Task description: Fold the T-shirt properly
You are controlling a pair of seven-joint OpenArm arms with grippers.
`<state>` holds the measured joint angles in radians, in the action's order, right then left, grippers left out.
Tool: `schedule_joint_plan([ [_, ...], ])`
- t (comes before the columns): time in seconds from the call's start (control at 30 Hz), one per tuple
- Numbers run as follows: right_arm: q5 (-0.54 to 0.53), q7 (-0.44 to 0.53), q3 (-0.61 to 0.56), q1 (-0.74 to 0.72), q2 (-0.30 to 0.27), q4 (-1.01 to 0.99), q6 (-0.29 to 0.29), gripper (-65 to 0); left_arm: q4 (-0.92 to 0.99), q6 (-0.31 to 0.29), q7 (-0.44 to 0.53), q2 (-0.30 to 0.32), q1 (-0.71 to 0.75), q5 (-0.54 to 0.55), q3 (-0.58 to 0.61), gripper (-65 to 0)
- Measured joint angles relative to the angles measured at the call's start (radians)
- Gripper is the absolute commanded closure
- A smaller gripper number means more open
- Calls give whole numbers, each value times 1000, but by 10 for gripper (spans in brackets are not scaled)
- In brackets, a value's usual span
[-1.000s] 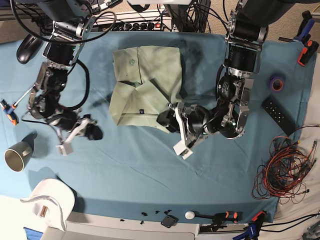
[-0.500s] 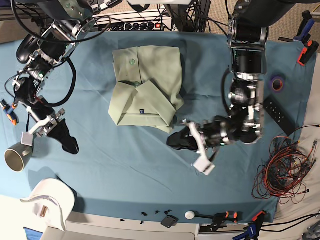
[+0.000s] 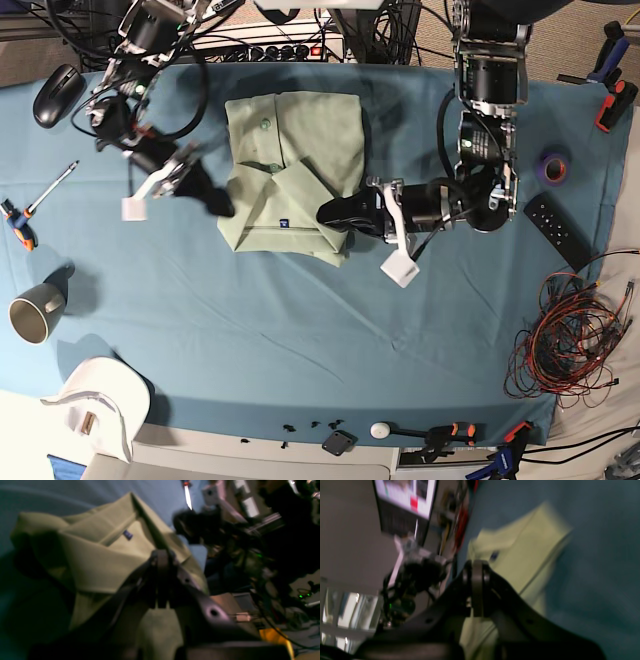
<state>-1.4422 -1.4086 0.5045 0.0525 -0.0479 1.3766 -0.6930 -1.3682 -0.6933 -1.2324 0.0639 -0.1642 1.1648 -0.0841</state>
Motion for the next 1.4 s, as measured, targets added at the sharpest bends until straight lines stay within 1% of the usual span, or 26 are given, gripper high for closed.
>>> schedule_joint_plan([
  [0.07, 4, -5, -43, 48, 21, 90, 1, 0, 0, 1, 4, 0, 10, -37, 12, 0],
  [0.13, 0, -5, -85, 93, 36, 210, 2, 0, 0, 3, 5, 0, 13, -39, 13, 0],
  [0.2, -9, -3, -123, 130, 38, 324, -2, 0, 0, 3, 9, 0, 7, -38, 12, 0],
  [0.27, -18, 3, -153, 173, 51, 400, -4, 0, 0, 3, 31, 0, 5, -47, 11, 0],
  [0.33, -13, 2, -162, 226, 79, 432, -3, 0, 0, 8, 54, 0, 5, -105, 12, 0],
  [0.37, 21, 2, -164, 251, 96, 438, -4, 0, 0, 39, 66, 0, 6, -129, 12, 0],
  [0.43, 118, -10, -158, 293, 120, 437, -4, 0, 0, 62, 90, 0, 6, -188, 12, 0],
  [0.53, 226, -6, -129, 322, 148, 437, -4, 0, 0, 101, 127, 0, 6, -245, 18, 0],
  [0.57, 254, 19, -119, 325, 154, 437, -3, 0, 0, 125, 138, 0, 6, -273, 27, 0],
  [0.63, 286, 81, -94, 324, 171, 437, -3, 0, 0, 141, 147, 0, 6, -308, 50, 0],
  [0.87, 332, 107, -87, 319, 176, 437, -3, 0, 0, 143, 183, 0, 6, -309, 152, 0],
  [1.0, 388, 134, -87, 319, 176, 437, -3, 0, 0, 143, 256, 0, 6, -409, 182, 0],
  [1.07, 392, 135, -87, 319, 176, 437, -3, 0, 0, 144, 279, 0, 6, -449, 183, 0],
  [1.1, 394, 135, -87, 319, 176, 437, -3, 0, 0, 166, 291, 0, 6, -466, 183, 0],
  [1.13, 398, 135, -87, 319, 176, 437, -3, 0, 0, 191, 299, 0, 5, -479, 183, 0],
  [1.17, 407, 139, -87, 319, 176, 437, -3, 0, 0, 201, 307, 0, 5, -497, 183, 0],
  [1.27, 438, 150, -87, 322, 176, 437, -3, 0, 0, 200, 318, 0, 5, -533, 183, 0],
  [1.4, 466, 176, -87, 339, 172, 438, -4, 0, -1, 201, 319, -1, 3, -551, 183, 0],
])
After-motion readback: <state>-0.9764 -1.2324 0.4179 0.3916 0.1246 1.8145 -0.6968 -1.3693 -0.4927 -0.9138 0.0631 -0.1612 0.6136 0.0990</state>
